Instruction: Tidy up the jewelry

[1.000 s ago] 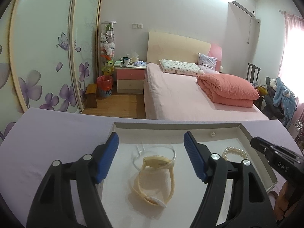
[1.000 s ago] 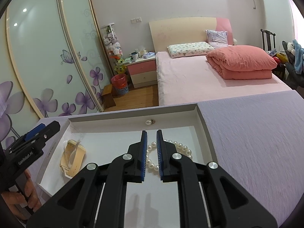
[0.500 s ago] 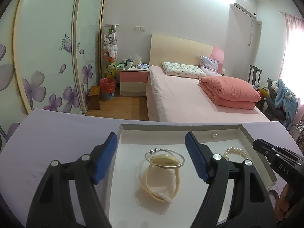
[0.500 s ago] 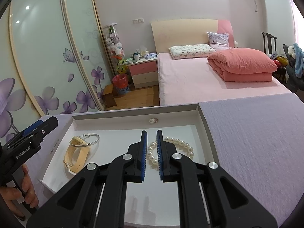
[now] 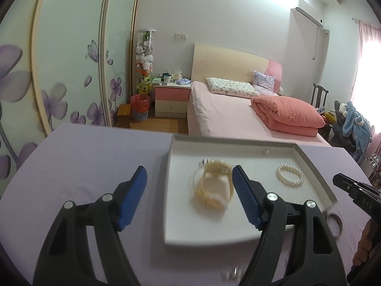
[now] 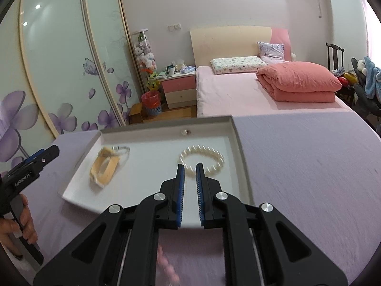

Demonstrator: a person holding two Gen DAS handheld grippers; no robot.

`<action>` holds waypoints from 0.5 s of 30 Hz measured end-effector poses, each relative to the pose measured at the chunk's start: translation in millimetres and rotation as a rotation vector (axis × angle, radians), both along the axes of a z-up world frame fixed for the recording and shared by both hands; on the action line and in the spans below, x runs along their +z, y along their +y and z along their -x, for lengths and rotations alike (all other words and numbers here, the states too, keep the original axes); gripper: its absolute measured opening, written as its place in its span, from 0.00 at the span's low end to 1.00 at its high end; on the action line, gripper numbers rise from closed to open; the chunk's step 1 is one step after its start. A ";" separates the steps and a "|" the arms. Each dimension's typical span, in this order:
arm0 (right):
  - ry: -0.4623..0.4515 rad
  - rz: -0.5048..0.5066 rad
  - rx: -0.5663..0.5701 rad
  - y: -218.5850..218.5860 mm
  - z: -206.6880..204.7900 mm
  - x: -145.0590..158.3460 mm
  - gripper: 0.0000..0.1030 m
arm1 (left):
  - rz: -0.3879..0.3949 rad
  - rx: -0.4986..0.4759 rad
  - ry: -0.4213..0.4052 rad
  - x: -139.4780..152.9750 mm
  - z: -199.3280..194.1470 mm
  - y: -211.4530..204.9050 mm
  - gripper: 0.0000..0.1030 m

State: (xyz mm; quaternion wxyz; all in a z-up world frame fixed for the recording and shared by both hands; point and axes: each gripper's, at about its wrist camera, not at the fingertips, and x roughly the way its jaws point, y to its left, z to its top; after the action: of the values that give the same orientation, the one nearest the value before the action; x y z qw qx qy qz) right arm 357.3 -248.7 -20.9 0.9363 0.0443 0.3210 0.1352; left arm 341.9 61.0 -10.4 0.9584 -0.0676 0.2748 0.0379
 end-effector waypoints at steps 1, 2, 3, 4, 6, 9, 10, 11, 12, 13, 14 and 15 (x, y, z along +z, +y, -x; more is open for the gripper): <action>0.003 0.009 -0.001 -3.6 7.3 -0.9 0.11 | 0.001 0.001 0.003 -0.9 10.5 1.5 0.70; 0.010 0.020 -0.004 -8.4 16.6 -2.8 0.11 | 0.000 0.001 0.006 -1.8 18.9 3.0 0.70; 0.016 0.025 -0.004 -11.1 23.4 -4.5 0.11 | 0.001 -0.002 0.008 -3.6 29.2 4.5 0.72; 0.025 0.032 -0.007 -15.0 30.1 -6.6 0.11 | 0.001 -0.005 0.008 -5.4 40.7 6.4 0.73; 0.045 0.048 -0.017 -24.2 45.5 -12.6 0.11 | -0.009 -0.005 0.011 -9.8 62.9 9.6 0.74; 0.071 0.063 -0.037 -35.2 63.2 -22.9 0.11 | -0.008 -0.004 0.029 -16.5 86.8 11.6 0.74; 0.080 0.065 -0.046 -39.3 67.1 -26.5 0.11 | -0.004 -0.011 0.037 -19.5 95.7 12.8 0.74; 0.094 0.065 -0.057 -43.9 69.9 -30.4 0.11 | -0.008 -0.013 0.042 -22.0 103.0 13.3 0.74; 0.109 0.059 -0.068 -48.2 71.7 -34.5 0.11 | -0.013 -0.012 0.046 -24.1 108.3 13.6 0.75; 0.118 0.056 -0.073 -50.9 71.1 -35.9 0.11 | -0.019 -0.012 0.049 -26.8 115.0 14.2 0.75; 0.130 0.055 -0.083 -54.3 71.6 -39.7 0.11 | -0.024 -0.012 0.052 -28.9 119.3 14.3 0.76; 0.135 0.054 -0.087 -55.4 70.7 -41.3 0.11 | -0.027 -0.011 0.055 -31.0 124.5 13.4 0.76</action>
State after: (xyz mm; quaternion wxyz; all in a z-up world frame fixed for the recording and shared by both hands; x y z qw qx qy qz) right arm 286.6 -304.0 -62.3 0.9184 0.0420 0.3847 0.0822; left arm 217.3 74.4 -41.4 0.9515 -0.0521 0.3007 0.0381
